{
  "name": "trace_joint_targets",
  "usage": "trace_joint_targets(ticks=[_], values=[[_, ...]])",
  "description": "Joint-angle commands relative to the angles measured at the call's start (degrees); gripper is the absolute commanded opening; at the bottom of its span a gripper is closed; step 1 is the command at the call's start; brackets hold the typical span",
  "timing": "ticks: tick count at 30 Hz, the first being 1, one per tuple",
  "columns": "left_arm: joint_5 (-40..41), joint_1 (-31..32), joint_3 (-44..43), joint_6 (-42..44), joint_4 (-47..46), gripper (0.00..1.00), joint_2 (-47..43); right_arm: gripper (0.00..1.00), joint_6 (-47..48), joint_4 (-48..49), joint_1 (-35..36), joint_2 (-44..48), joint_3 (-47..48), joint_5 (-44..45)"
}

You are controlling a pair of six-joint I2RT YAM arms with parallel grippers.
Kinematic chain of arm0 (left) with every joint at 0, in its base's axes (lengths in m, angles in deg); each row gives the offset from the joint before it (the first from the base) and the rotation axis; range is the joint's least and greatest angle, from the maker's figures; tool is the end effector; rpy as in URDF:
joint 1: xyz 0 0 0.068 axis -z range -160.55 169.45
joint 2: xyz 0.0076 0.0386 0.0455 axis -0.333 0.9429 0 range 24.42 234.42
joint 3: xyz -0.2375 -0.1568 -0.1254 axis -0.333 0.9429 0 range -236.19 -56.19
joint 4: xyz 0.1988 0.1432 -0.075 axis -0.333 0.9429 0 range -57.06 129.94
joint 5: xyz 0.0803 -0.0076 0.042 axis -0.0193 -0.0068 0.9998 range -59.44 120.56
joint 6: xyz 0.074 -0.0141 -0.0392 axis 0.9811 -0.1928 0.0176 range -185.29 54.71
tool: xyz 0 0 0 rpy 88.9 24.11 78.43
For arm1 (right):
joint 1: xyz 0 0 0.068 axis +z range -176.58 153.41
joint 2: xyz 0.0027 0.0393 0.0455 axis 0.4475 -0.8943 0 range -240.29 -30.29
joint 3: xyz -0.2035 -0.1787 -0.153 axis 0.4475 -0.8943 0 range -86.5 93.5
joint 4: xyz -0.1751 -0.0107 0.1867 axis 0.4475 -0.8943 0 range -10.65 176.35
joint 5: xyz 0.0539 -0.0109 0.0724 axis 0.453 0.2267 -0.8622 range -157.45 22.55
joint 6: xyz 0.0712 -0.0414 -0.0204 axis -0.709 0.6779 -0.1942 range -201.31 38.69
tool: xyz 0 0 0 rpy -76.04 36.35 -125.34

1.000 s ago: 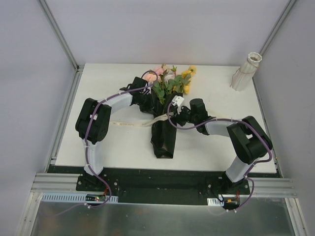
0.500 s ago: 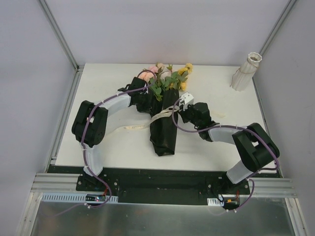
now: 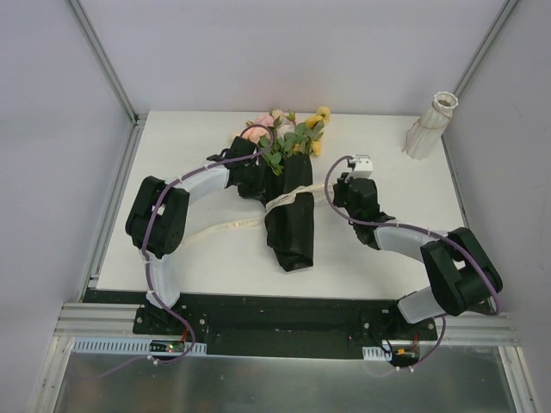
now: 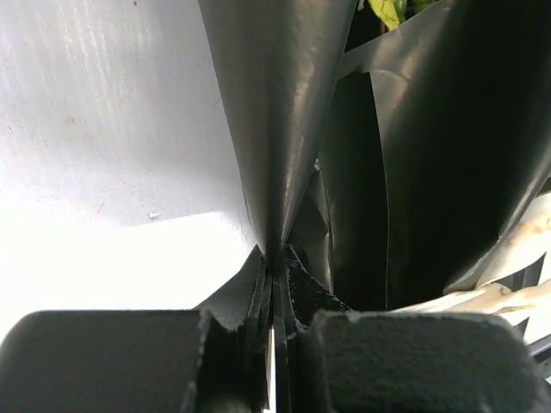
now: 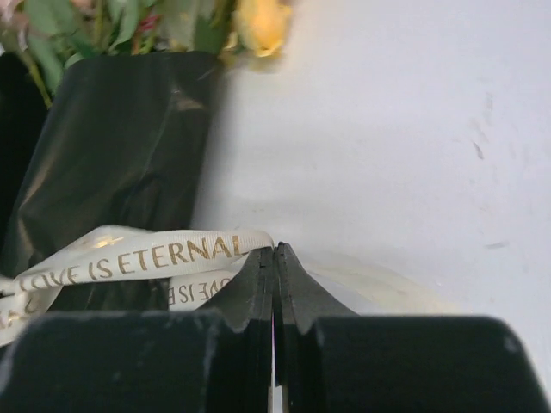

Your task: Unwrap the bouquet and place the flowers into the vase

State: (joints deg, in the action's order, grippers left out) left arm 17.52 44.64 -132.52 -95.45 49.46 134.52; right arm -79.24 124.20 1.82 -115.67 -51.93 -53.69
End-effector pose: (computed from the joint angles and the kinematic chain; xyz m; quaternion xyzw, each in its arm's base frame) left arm 0.4004 -0.2069 0.2023 -0.0020 0.9352 -0.2514 0.2492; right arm 0.3040 0.1443 0.2353 -0.1321 0.7691 0.0495 0.6233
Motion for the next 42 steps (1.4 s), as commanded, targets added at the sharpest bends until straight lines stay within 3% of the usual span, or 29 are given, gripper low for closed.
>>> trace_joint_targets(ticks=[1, 7, 13, 19, 34, 36, 38, 41, 42], values=[[2.93, 0.12, 0.05, 2.64, 3.26, 0.0, -2.79, 0.0, -11.98, -5.84, -4.22, 5.84, 0.15, 9.26], [3.37, 0.12, 0.05, 3.34, 3.44, 0.0, -2.97, 0.0, -17.88, -16.55, -8.27, 11.9, 1.02, 18.12], [4.42, 0.03, 0.13, 3.87, 3.79, 0.0, -3.75, 0.0, -19.12, -23.33, -12.14, 16.3, 1.99, 20.43], [5.39, -0.14, -1.0, 4.31, 4.58, 0.0, -4.2, 0.0, -19.29, -24.39, -12.76, 19.99, 1.56, 16.21], [5.83, -2.78, -2.33, 4.93, 6.51, 0.0, -4.02, 0.0, -25.71, -30.64, -15.75, 24.38, -0.55, 23.77], [4.96, -2.78, -2.41, 4.67, 6.51, 0.0, -3.93, 0.0, -23.96, -27.68, -15.92, 27.1, -1.86, 18.18], [0.93, -2.69, -2.85, 4.23, 5.9, 0.0, -3.67, 0.0, -22.37, -18.12, -16.01, 28.6, -4.76, 4.94], [-4.61, -2.25, -3.29, 3.44, 4.32, 0.0, -2.62, 0.0, -19.57, -7.29, -15.31, 23.27, -5.3, -27.64], [-5.76, -2.08, -3.47, 3.26, 3.97, 0.0, -2.18, 0.0, -17.47, -7.26, -13.83, 21.16, -3.99, -33.13]])
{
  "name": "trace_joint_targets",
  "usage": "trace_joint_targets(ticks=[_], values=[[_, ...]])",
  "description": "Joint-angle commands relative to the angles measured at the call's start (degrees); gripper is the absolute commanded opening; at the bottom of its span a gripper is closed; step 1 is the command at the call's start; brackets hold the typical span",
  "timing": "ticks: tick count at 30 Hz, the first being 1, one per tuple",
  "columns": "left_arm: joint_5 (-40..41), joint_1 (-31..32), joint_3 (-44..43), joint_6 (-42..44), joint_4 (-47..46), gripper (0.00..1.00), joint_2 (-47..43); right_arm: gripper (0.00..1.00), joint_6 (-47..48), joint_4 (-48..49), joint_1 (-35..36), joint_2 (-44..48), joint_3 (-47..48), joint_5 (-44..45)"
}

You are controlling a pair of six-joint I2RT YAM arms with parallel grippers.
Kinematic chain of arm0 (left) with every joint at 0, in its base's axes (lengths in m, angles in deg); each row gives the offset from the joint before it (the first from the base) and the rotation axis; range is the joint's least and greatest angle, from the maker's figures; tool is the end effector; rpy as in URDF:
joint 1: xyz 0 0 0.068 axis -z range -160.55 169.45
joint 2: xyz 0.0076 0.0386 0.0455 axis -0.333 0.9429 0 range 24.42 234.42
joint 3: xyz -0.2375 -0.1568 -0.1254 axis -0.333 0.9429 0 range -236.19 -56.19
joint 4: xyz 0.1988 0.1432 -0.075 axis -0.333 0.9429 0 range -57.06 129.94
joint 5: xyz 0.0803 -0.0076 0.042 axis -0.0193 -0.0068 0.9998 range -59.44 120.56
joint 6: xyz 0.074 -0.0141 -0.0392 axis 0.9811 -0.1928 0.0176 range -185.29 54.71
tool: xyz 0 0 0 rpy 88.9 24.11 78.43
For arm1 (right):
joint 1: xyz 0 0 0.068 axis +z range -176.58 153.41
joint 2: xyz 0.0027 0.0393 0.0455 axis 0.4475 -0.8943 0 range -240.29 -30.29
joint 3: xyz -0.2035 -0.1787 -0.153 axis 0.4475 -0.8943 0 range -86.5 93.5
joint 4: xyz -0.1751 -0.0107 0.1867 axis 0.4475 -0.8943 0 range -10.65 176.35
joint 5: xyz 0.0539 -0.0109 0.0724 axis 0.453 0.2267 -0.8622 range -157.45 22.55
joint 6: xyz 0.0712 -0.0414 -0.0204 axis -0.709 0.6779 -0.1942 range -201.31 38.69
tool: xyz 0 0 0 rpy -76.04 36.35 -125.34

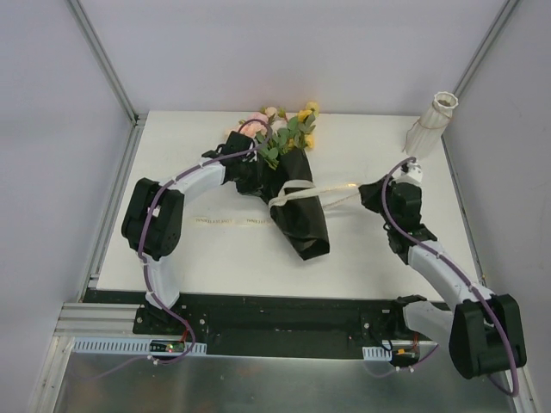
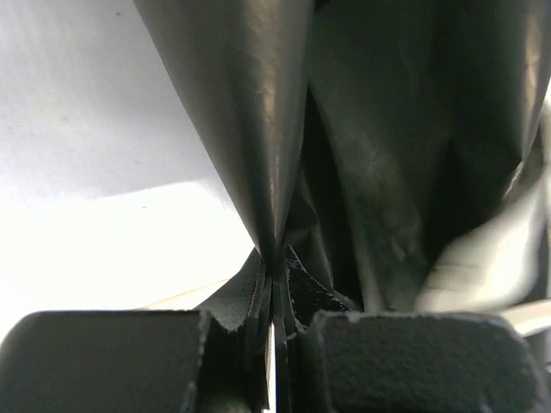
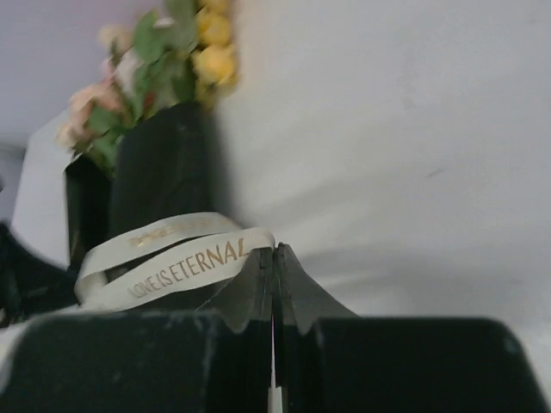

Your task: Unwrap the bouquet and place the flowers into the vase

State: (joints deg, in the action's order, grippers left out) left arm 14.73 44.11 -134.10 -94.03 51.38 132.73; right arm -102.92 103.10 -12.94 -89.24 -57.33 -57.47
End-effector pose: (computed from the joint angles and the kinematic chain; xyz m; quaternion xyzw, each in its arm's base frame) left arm 0.3988 -0.2054 0.2223 0.0154 0.9284 -0.2717 0.2531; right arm 0.2409 0.0453 0.2733 0.1082 0.7742 0.1228 0.6114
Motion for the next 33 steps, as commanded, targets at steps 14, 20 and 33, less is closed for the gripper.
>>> trace_joint_targets(ticks=[14, 20, 33], values=[[0.97, -0.5, -0.84, 1.57, 0.81, 0.0, 0.85, 0.0, 15.46, 10.32, 6.04, -1.01, 5.74, -39.01], [7.04, -0.58, -5.32, 3.33, 5.55, 0.0, 2.43, 0.0, 11.06, 13.92, 6.04, 13.67, -5.69, -14.94], [-2.87, 0.29, -6.56, 3.6, 4.86, 0.0, 2.25, 0.07, 5.87, -9.47, 6.56, -1.92, 10.76, -5.17]])
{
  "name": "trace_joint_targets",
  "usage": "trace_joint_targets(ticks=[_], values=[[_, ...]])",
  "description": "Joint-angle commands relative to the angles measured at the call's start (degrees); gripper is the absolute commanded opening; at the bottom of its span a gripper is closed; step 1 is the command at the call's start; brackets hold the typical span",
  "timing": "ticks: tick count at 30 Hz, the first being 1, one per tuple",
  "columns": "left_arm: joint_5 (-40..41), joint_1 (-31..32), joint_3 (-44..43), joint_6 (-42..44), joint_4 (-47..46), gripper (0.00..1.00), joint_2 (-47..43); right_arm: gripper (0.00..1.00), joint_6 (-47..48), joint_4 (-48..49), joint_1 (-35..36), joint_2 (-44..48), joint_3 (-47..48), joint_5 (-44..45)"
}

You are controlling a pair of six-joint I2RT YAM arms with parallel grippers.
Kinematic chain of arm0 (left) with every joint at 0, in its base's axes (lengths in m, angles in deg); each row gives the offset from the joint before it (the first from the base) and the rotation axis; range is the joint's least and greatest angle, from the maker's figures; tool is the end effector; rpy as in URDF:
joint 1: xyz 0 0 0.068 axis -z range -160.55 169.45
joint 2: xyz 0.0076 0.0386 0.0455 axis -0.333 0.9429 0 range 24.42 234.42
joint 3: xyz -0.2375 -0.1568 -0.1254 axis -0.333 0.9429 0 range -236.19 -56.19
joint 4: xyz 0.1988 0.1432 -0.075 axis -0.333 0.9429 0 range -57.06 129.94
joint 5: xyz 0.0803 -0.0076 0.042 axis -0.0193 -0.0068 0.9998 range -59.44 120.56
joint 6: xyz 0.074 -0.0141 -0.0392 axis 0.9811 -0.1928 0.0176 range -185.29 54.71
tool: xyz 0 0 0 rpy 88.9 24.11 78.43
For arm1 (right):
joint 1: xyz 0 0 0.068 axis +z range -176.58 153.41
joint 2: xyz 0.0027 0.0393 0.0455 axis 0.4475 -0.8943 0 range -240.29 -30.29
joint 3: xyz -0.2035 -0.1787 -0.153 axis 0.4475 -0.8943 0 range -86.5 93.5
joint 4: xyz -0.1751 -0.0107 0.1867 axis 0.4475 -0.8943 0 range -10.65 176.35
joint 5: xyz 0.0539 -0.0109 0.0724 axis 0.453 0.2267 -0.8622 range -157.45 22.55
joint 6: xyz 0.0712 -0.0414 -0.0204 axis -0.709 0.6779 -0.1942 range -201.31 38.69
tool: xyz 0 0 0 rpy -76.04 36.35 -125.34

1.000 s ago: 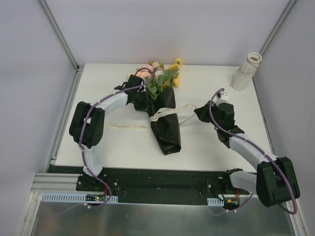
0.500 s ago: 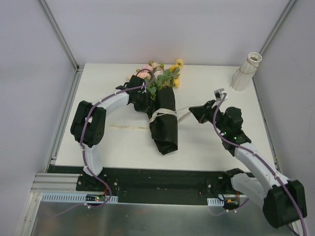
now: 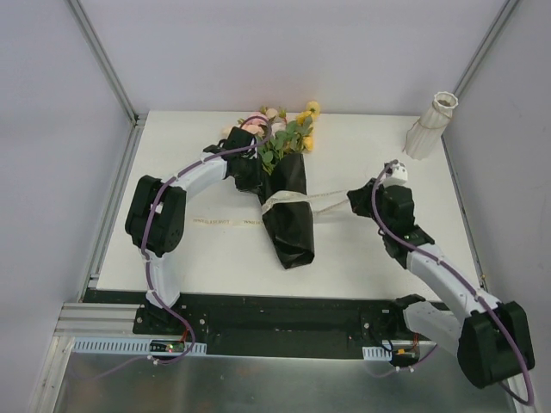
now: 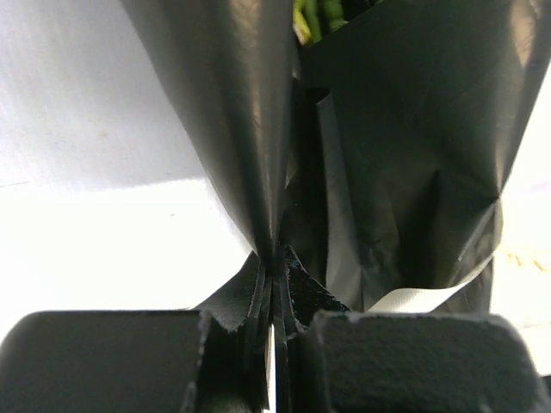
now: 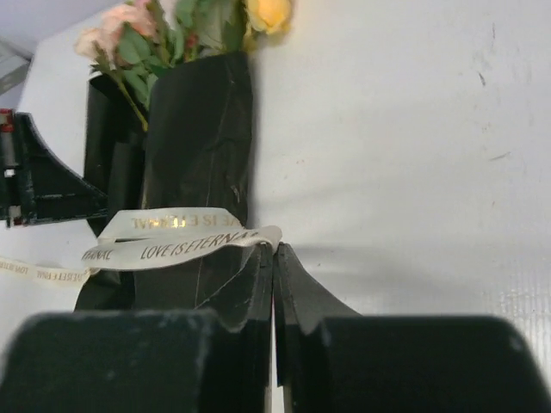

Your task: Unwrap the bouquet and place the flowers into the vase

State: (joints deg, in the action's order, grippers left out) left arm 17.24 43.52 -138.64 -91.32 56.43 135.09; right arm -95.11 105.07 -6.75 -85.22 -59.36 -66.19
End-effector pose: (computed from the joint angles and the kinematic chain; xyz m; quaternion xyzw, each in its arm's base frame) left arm 0.4105 -0.2022 0.2219 0.0220 0.9388 -0.2373 0.2487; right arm 0.2189 0.0773 0.2798 -0.0329 0.7601 0.1797 0.6236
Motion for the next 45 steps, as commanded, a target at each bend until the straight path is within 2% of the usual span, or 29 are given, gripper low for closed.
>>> trace_joint_targets(ticks=[1, 3, 7, 9, 14, 18, 23, 26, 35, 45], values=[[-6.62, 0.97, -1.75, 0.36, -0.72, 0.0, -0.28, 0.16, -3.58, -17.34, 0.38, -8.23, 17.64, 7.93], [-8.03, 1.15, -1.04, -0.52, -1.68, 0.0, -0.72, 0.3, -6.75, -27.04, 0.47, -11.67, 23.9, 12.88], [-8.47, 1.33, 0.1, -2.01, -2.92, 0.0, -1.6, 0.51, -14.92, -31.11, 3.0, -11.34, 27.35, 14.56], [-9.0, 1.41, 0.54, -2.63, -3.53, 0.0, -1.86, 0.57, -19.14, -31.73, 6.16, -11.16, 28.41, 16.31], [-10.41, 1.41, 1.24, -3.86, -4.85, 0.0, -2.22, 0.56, -27.23, -25.33, 14.86, -13.08, 27.1, 14.74], [-11.28, 1.41, 1.42, -4.21, -5.64, 0.0, -1.95, 0.56, -29.44, -18.99, 21.98, -17.21, 26.13, 17.19], [-11.64, 1.41, 1.95, -4.56, -6.35, 0.0, -2.13, 0.54, -31.98, -12.93, 26.83, -24.68, 26.56, 18.95], [-11.55, 1.33, 2.21, -4.39, -6.61, 0.0, -2.48, 0.55, -37.16, -12.83, 28.94, -27.15, 26.57, 24.3], [-11.38, 1.33, 2.83, -4.48, -6.96, 0.0, -2.57, 0.56, -48.33, -12.04, 29.56, -32.6, 26.39, 28.18], [-10.06, 1.24, 3.79, -4.04, -7.05, 0.0, -3.18, 0.57, -52.56, -10.2, 30.17, -37.52, 26.13, 29.85]])
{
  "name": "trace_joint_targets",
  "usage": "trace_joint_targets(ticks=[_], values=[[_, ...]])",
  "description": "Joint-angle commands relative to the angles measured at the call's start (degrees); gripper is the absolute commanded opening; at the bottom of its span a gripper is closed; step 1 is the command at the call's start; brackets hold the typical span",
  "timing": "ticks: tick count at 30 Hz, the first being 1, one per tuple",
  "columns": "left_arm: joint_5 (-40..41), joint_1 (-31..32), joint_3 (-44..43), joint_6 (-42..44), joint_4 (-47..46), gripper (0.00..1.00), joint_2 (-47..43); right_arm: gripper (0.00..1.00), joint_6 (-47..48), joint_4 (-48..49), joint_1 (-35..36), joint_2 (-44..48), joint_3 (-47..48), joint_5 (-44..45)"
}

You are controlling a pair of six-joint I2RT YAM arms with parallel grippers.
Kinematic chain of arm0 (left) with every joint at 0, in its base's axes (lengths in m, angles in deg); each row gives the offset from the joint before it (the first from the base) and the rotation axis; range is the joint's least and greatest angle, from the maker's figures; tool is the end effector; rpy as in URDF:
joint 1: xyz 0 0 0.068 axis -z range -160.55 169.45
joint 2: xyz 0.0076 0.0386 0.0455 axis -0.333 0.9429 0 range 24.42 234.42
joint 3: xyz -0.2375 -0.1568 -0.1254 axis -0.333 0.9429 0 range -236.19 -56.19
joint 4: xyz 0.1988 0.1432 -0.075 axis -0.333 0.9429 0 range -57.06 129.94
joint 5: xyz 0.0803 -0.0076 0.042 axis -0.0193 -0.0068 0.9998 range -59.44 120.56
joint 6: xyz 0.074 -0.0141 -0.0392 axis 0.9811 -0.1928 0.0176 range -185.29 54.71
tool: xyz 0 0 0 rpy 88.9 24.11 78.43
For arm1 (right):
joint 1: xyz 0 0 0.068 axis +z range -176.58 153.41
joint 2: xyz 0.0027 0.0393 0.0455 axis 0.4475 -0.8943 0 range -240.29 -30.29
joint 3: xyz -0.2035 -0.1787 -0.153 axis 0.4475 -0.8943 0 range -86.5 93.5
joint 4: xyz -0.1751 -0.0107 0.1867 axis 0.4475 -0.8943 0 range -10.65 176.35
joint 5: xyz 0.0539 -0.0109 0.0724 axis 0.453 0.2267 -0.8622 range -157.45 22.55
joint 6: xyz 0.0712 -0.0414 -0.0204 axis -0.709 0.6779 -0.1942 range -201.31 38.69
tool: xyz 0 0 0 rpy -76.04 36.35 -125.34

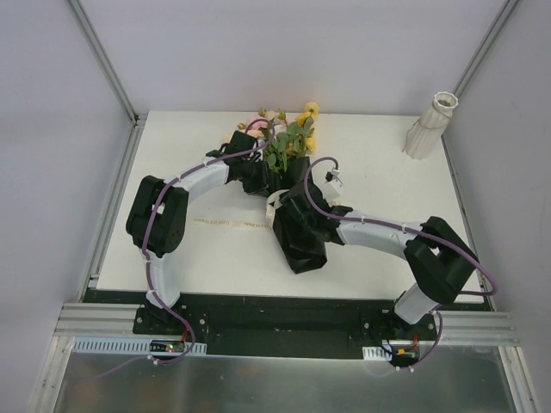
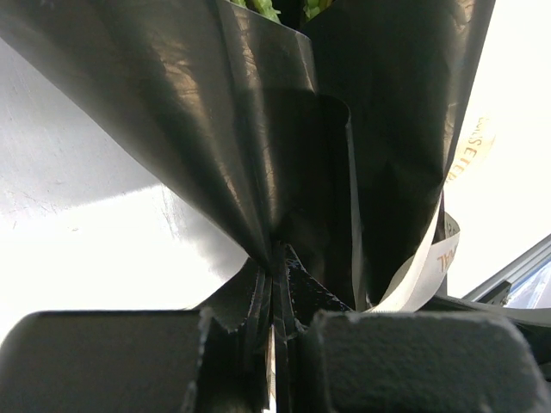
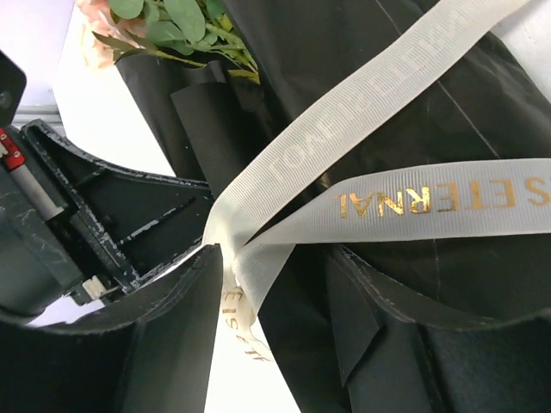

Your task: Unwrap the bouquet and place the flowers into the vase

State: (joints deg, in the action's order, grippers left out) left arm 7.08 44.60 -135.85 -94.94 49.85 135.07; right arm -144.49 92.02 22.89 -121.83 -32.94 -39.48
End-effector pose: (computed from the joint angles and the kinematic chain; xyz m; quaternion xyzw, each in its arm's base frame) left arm 0.4025 -0.2218 0.2198 0.0372 0.9159 -0.3305 0.2248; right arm 0.2682 0.2601 0.2419 0.2172 0.8300 0.2721 0.4357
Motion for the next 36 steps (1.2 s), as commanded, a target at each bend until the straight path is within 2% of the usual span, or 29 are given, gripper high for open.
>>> trace_joint_targets(ticks=[1, 11, 17, 23, 27, 36], values=[[0.02, 0.17, 1.17, -0.24, -0.47, 0.0, -3.25, 0.57, -3.01, 2.94, 0.45, -1.17, -0.12, 3.5], [-1.91, 0.17, 2.23, -0.23, -1.17, 0.0, -4.22, 0.53, -0.98, 7.77, -0.17, -4.51, -0.12, 2.98], [0.18, 0.08, 2.49, 0.38, -1.26, 0.0, -4.22, 0.29, 1.03, 10.06, -0.17, -3.64, -1.44, 4.37], [8.27, -0.45, 1.96, 2.75, 1.63, 0.0, -3.78, 0.2, 6.92, 8.84, -0.87, 4.35, -4.34, 9.29], [9.78, -1.5, 0.65, 3.55, 2.69, 0.0, -2.9, 0.07, 10.26, 7.69, -2.27, 8.31, -6.62, 11.5], [11.97, -3.61, -1.64, 4.86, 4.89, 0.0, -1.93, 0.03, 15.09, 3.12, -7.89, 17.09, -10.05, 15.97]])
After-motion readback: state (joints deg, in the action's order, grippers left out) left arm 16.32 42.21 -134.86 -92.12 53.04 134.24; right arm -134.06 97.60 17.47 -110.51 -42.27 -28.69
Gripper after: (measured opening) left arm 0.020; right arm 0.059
